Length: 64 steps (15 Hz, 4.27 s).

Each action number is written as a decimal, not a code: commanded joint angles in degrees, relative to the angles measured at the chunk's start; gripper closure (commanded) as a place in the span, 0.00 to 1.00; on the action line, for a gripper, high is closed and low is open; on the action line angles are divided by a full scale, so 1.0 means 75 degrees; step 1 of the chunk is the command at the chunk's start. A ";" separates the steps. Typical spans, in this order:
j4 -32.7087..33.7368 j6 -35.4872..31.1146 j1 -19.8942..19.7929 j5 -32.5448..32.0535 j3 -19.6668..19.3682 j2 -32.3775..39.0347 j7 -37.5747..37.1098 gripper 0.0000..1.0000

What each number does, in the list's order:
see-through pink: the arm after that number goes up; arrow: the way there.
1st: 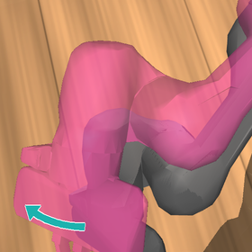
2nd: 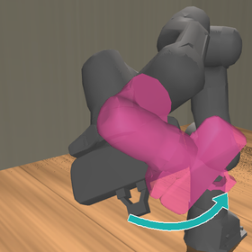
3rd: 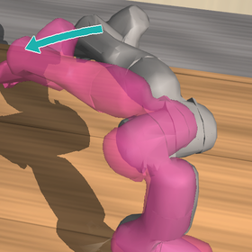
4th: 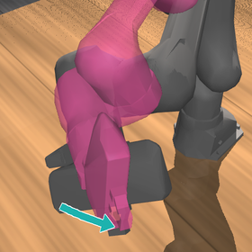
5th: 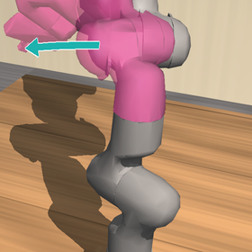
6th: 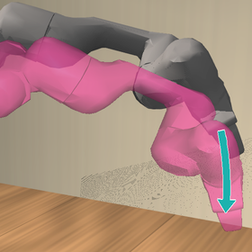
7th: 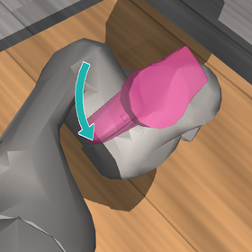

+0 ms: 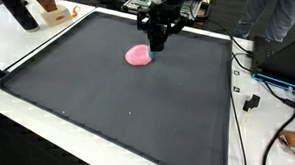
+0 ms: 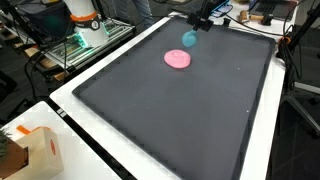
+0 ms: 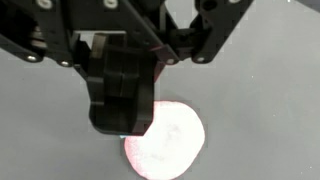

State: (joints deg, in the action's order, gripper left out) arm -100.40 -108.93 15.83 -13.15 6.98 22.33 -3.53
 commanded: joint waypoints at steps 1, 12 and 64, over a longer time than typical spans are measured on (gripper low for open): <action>0.0029 0.0033 -0.0061 -0.0025 0.0067 0.0012 -0.0020 0.46; -0.0150 0.0199 0.1144 -0.2066 0.0137 0.0021 -0.1952 0.71; -0.0917 0.0541 0.1367 -0.3866 0.0850 -0.0501 -0.4714 0.71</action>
State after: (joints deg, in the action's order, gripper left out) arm -101.97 -101.06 30.34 -46.27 11.76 25.19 -42.12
